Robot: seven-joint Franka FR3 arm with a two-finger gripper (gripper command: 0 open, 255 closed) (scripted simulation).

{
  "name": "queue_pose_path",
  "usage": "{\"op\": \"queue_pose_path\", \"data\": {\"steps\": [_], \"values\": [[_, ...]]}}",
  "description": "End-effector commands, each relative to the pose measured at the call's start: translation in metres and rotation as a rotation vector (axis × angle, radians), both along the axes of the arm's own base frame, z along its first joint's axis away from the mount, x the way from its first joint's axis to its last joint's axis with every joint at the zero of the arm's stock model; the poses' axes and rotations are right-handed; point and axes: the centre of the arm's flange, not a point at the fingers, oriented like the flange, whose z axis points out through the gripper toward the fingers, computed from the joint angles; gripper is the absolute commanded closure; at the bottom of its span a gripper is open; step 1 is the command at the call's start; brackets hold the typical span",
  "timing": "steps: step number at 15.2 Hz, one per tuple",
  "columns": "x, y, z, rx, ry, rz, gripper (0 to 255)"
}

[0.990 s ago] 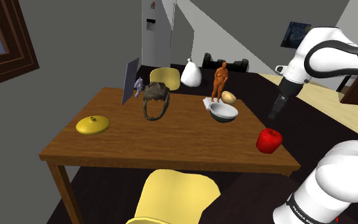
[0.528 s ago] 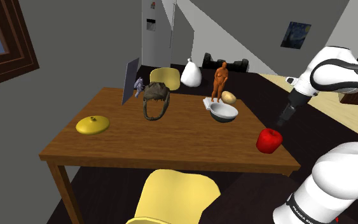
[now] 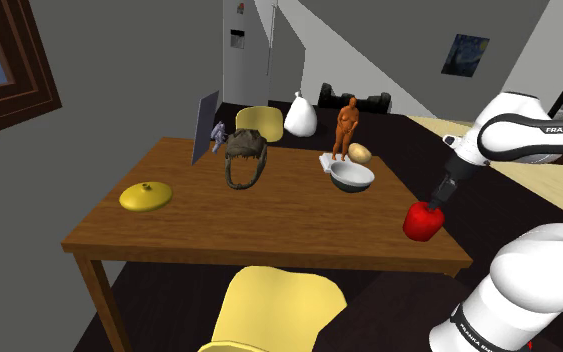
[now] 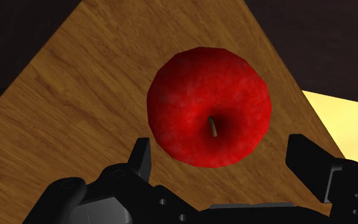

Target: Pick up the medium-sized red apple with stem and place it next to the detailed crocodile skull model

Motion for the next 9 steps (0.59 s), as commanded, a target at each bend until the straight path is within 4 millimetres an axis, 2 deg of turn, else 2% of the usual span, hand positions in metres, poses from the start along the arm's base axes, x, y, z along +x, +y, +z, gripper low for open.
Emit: {"op": "queue_pose_path", "data": {"steps": [1, 7, 8, 9], "values": [[0.0010, 0.0005, -0.0039, 0.000, -0.001, 0.000, 0], [0.0010, 0.0004, -0.0038, 0.000, -0.001, 0.000, 0], [0.0010, 0.0004, -0.0038, 0.000, -0.001, 0.000, 255], [0.0010, 0.0004, -0.0038, 0.000, -0.001, 0.000, 255]]}}
